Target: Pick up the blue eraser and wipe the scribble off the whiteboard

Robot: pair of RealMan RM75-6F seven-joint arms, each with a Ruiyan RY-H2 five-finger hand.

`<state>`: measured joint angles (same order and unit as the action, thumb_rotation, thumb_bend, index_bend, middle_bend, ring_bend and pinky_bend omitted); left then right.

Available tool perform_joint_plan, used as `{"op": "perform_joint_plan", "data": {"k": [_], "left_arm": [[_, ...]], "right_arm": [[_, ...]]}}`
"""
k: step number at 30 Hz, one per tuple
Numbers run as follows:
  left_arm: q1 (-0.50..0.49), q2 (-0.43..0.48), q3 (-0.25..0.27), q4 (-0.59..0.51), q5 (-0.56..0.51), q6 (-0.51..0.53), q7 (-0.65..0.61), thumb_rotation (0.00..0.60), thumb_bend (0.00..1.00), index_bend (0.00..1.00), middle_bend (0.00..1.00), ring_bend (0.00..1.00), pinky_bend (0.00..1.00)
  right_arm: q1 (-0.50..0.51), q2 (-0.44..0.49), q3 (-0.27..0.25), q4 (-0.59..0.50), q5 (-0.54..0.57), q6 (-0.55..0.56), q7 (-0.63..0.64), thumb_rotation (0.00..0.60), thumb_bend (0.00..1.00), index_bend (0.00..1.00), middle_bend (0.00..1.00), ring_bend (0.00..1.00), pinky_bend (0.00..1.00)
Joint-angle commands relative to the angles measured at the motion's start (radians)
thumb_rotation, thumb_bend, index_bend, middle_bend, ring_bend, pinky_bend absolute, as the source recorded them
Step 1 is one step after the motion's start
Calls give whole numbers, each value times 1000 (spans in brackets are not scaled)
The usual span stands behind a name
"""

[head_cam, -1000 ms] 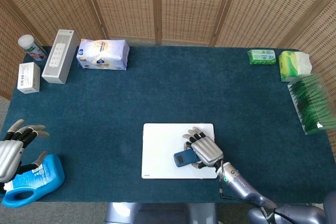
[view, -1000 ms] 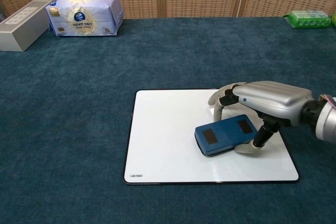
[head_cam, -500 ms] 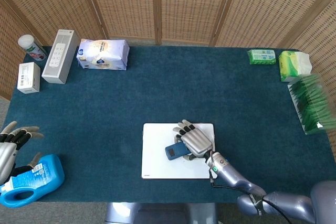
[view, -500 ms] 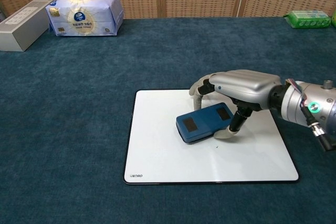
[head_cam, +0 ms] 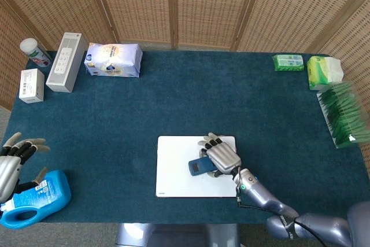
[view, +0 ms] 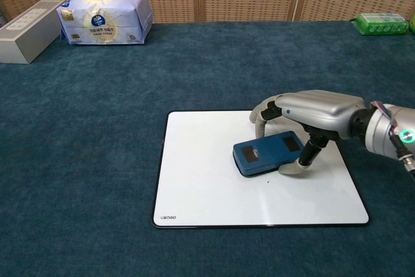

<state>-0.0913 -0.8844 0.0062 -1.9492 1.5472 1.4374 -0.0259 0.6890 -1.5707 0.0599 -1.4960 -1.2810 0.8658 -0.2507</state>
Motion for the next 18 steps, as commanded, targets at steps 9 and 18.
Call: {"op": "perform_joint_plan", "data": {"k": [9, 18], "left_arm": [[-11, -7, -3, 4, 0, -14, 1, 600, 429, 335, 261, 224, 72], [-13, -6, -3, 4, -1, -15, 3, 600, 428, 334, 261, 224, 71]], "right_arm": [[-58, 87, -31, -86, -6, 71, -19, 600, 214, 558, 187, 0, 0], [-86, 89, -57, -96, -20, 85, -10, 600, 213, 558, 187, 0, 0]]}}
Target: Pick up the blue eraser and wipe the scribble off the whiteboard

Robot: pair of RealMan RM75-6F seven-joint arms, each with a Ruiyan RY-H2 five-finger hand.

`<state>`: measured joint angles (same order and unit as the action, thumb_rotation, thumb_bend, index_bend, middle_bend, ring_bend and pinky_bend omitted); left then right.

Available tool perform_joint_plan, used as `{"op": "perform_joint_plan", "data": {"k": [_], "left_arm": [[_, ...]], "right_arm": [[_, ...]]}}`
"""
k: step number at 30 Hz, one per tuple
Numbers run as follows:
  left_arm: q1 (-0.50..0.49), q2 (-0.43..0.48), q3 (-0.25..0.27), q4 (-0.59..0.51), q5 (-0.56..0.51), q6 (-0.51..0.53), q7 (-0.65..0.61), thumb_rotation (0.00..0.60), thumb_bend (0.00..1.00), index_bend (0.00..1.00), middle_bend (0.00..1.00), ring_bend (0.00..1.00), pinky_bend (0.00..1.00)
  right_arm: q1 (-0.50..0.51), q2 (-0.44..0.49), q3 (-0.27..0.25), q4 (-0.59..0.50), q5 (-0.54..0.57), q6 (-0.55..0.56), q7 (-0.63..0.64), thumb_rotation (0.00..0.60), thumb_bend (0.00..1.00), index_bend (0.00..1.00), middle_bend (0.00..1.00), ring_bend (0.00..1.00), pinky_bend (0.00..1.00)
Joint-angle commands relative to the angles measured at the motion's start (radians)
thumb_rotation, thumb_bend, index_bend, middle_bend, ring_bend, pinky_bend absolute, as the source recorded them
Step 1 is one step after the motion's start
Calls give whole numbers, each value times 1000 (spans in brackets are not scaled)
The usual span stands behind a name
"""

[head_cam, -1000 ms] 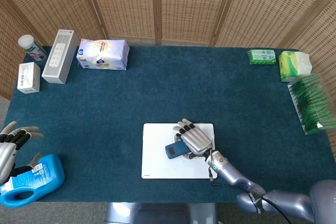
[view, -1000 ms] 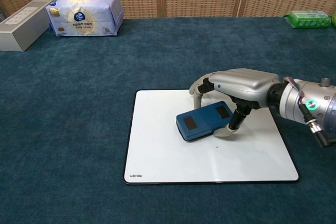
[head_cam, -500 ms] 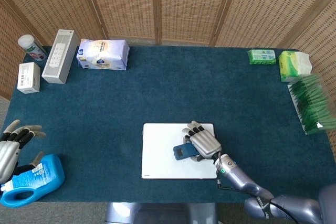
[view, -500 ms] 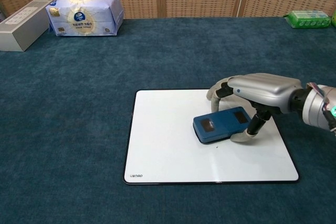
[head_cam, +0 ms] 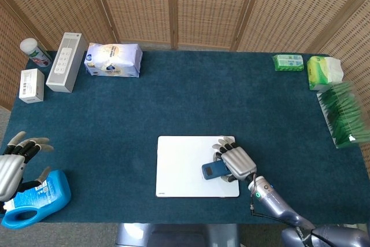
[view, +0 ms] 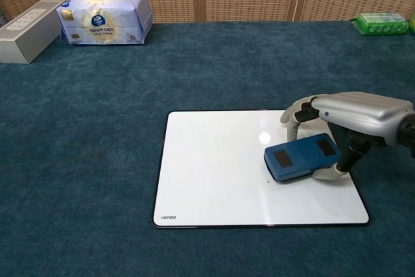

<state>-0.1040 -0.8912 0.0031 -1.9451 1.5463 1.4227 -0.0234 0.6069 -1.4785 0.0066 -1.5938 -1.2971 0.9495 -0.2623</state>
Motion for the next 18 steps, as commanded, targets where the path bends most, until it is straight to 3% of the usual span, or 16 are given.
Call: {"op": "perform_joint_plan", "data": {"k": [1, 18], "left_arm": [[0, 1, 0, 0, 0, 0, 0, 600, 428, 334, 261, 224, 71], [2, 0, 2, 16, -6, 0, -21, 600, 428, 333, 255, 224, 71]], "right_arm": [[-5, -6, -5, 2, -7, 3, 2, 600, 214, 558, 187, 0, 0], [26, -63, 19, 32, -13, -38, -10, 600, 213, 558, 187, 0, 0]]}}
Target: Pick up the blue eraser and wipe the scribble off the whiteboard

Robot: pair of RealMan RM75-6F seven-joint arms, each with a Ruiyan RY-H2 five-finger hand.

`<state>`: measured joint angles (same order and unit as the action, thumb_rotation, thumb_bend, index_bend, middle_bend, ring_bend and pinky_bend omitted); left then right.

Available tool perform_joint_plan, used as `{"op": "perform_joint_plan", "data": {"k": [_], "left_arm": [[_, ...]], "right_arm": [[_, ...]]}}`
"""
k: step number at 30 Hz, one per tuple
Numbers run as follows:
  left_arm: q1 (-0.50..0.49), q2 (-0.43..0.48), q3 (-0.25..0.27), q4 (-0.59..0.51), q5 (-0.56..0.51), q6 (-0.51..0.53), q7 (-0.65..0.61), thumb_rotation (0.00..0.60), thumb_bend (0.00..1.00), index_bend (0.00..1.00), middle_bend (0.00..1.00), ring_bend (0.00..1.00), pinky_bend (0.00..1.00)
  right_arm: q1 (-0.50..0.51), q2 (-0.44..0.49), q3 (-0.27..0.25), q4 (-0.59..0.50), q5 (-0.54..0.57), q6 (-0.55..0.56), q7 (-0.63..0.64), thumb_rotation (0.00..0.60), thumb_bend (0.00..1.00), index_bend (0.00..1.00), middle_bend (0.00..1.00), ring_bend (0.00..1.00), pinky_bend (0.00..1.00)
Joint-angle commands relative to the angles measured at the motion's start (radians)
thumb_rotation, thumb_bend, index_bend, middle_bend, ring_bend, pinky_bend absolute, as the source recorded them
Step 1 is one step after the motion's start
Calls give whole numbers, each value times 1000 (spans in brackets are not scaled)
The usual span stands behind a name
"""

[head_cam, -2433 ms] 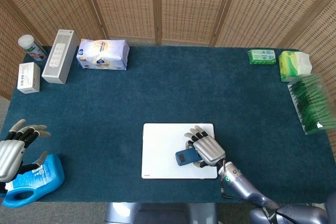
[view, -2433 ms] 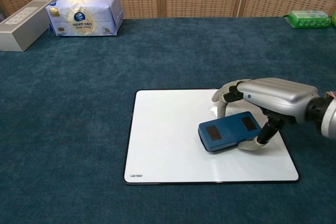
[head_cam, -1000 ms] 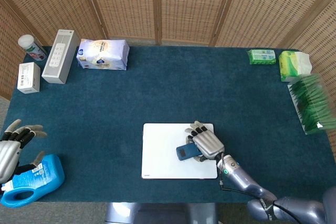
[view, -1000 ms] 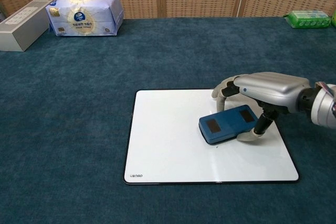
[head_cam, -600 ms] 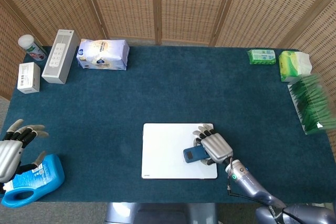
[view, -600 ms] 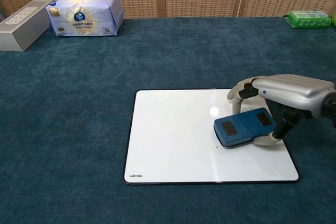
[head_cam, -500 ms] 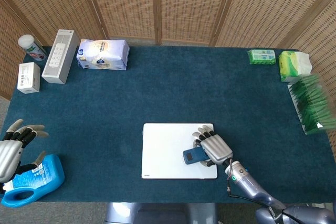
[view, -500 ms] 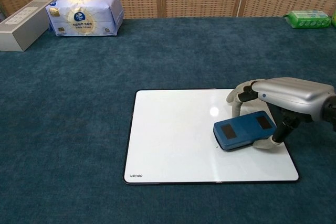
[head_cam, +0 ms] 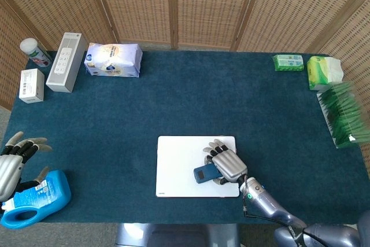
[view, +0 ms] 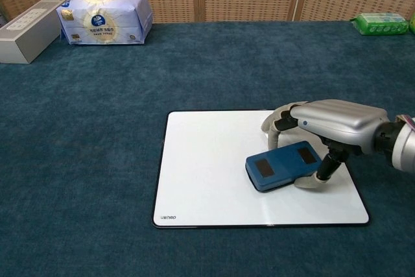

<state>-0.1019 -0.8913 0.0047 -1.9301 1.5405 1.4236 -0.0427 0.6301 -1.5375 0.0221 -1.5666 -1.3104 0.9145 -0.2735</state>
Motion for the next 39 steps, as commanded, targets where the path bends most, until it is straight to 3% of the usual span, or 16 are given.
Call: {"op": "perform_joint_plan", "data": {"k": [1, 7, 21, 32, 39], "left_arm": [[0, 0, 1, 1, 1, 0, -3, 600, 428, 333, 255, 224, 71], [5, 2, 3, 3, 2, 6, -6, 600, 428, 333, 254, 224, 70], [-11, -5, -2, 7, 11, -10, -10, 600, 428, 329, 253, 224, 71], [10, 3, 8, 11, 7, 14, -21, 600, 428, 328, 253, 224, 70], [13, 9, 8, 10, 9, 19, -22, 600, 428, 327, 253, 224, 71]], "right_arm": [[6, -7, 6, 8, 0, -5, 2, 600, 213, 558, 188, 0, 0], [11, -6, 16, 9, -5, -3, 7, 600, 214, 558, 187, 0, 0], [-40, 14, -22, -37, -6, 48, -16, 600, 213, 558, 188, 0, 0], [12, -35, 28, 10, -1, -4, -5, 600, 213, 558, 188, 0, 0], [7, -39, 19, 16, -5, 1, 4, 600, 213, 558, 187, 0, 0]]}}
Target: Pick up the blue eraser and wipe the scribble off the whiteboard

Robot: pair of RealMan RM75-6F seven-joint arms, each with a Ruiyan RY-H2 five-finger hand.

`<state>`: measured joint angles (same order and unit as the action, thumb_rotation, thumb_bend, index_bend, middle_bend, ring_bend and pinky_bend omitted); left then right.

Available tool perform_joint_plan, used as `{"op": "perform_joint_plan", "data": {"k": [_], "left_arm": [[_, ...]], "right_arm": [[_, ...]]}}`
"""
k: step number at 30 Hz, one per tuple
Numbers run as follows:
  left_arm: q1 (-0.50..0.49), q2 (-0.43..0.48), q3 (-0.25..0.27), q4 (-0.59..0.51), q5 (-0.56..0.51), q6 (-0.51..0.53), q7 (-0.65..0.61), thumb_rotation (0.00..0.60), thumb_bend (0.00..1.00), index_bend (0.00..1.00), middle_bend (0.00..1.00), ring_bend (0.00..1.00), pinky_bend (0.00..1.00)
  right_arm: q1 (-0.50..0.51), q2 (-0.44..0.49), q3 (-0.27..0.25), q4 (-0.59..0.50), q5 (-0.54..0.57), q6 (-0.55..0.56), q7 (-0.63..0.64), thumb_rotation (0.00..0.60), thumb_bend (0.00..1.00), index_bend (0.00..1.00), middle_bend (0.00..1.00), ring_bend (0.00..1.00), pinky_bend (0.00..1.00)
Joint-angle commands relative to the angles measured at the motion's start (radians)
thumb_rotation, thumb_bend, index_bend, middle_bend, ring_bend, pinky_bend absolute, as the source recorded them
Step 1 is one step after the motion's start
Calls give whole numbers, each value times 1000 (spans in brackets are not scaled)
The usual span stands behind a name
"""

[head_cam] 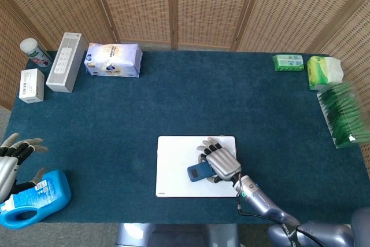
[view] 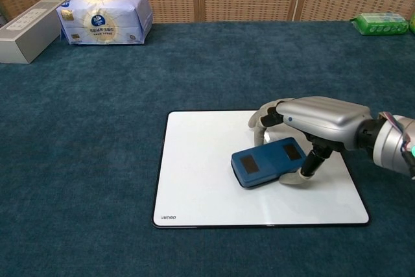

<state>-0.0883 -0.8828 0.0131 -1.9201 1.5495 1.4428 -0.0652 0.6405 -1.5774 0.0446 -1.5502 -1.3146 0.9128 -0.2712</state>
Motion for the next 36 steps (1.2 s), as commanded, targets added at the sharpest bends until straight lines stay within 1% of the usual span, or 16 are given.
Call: {"op": "perform_joint_plan", "data": {"k": [1, 7, 11, 15, 21, 24, 27, 29, 33, 36], "left_arm": [[-1, 0, 0, 0, 1, -2, 0, 600, 427, 327, 253, 224, 70], [-7, -3, -4, -5, 13, -2, 1, 600, 427, 326, 252, 224, 70], [-9, -4, -4, -6, 16, -3, 1, 600, 427, 324, 252, 224, 70], [-14, -7, -5, -6, 19, -9, -1, 600, 428, 323, 252, 224, 70], [-14, -2, -5, -11, 22, -5, 4, 600, 428, 323, 252, 224, 70], [-12, -1, -4, -15, 22, -4, 7, 600, 428, 323, 252, 224, 70], [-8, 2, -2, -21, 22, 2, 12, 600, 428, 324, 252, 224, 70], [-6, 4, -1, -23, 22, 5, 14, 600, 427, 324, 252, 224, 70], [0, 10, 2, -27, 17, 7, 19, 600, 428, 324, 252, 224, 70], [2, 12, 3, -30, 13, 7, 22, 600, 428, 324, 252, 224, 70]], "right_arm": [[-7, 2, -7, -1, 0, 5, 2, 600, 214, 558, 188, 0, 0], [-37, 17, -30, -19, -13, 42, 0, 600, 214, 558, 188, 0, 0], [-45, 30, -33, -34, -17, 56, -9, 600, 213, 559, 188, 0, 0], [-60, 61, -36, -62, -18, 77, -17, 600, 214, 558, 189, 0, 0], [-49, 114, 1, -102, -9, 82, -12, 600, 215, 558, 189, 0, 0], [-37, 122, 18, -113, -1, 70, -8, 600, 215, 558, 189, 0, 0], [-8, 110, 44, -103, 23, 35, -6, 600, 214, 558, 189, 0, 0], [4, 101, 51, -93, 32, 21, -8, 600, 214, 558, 189, 0, 0], [29, 65, 61, -52, 56, -18, -4, 600, 215, 559, 189, 0, 0], [37, 35, 54, -17, 72, -36, -7, 600, 214, 558, 189, 0, 0]]}}
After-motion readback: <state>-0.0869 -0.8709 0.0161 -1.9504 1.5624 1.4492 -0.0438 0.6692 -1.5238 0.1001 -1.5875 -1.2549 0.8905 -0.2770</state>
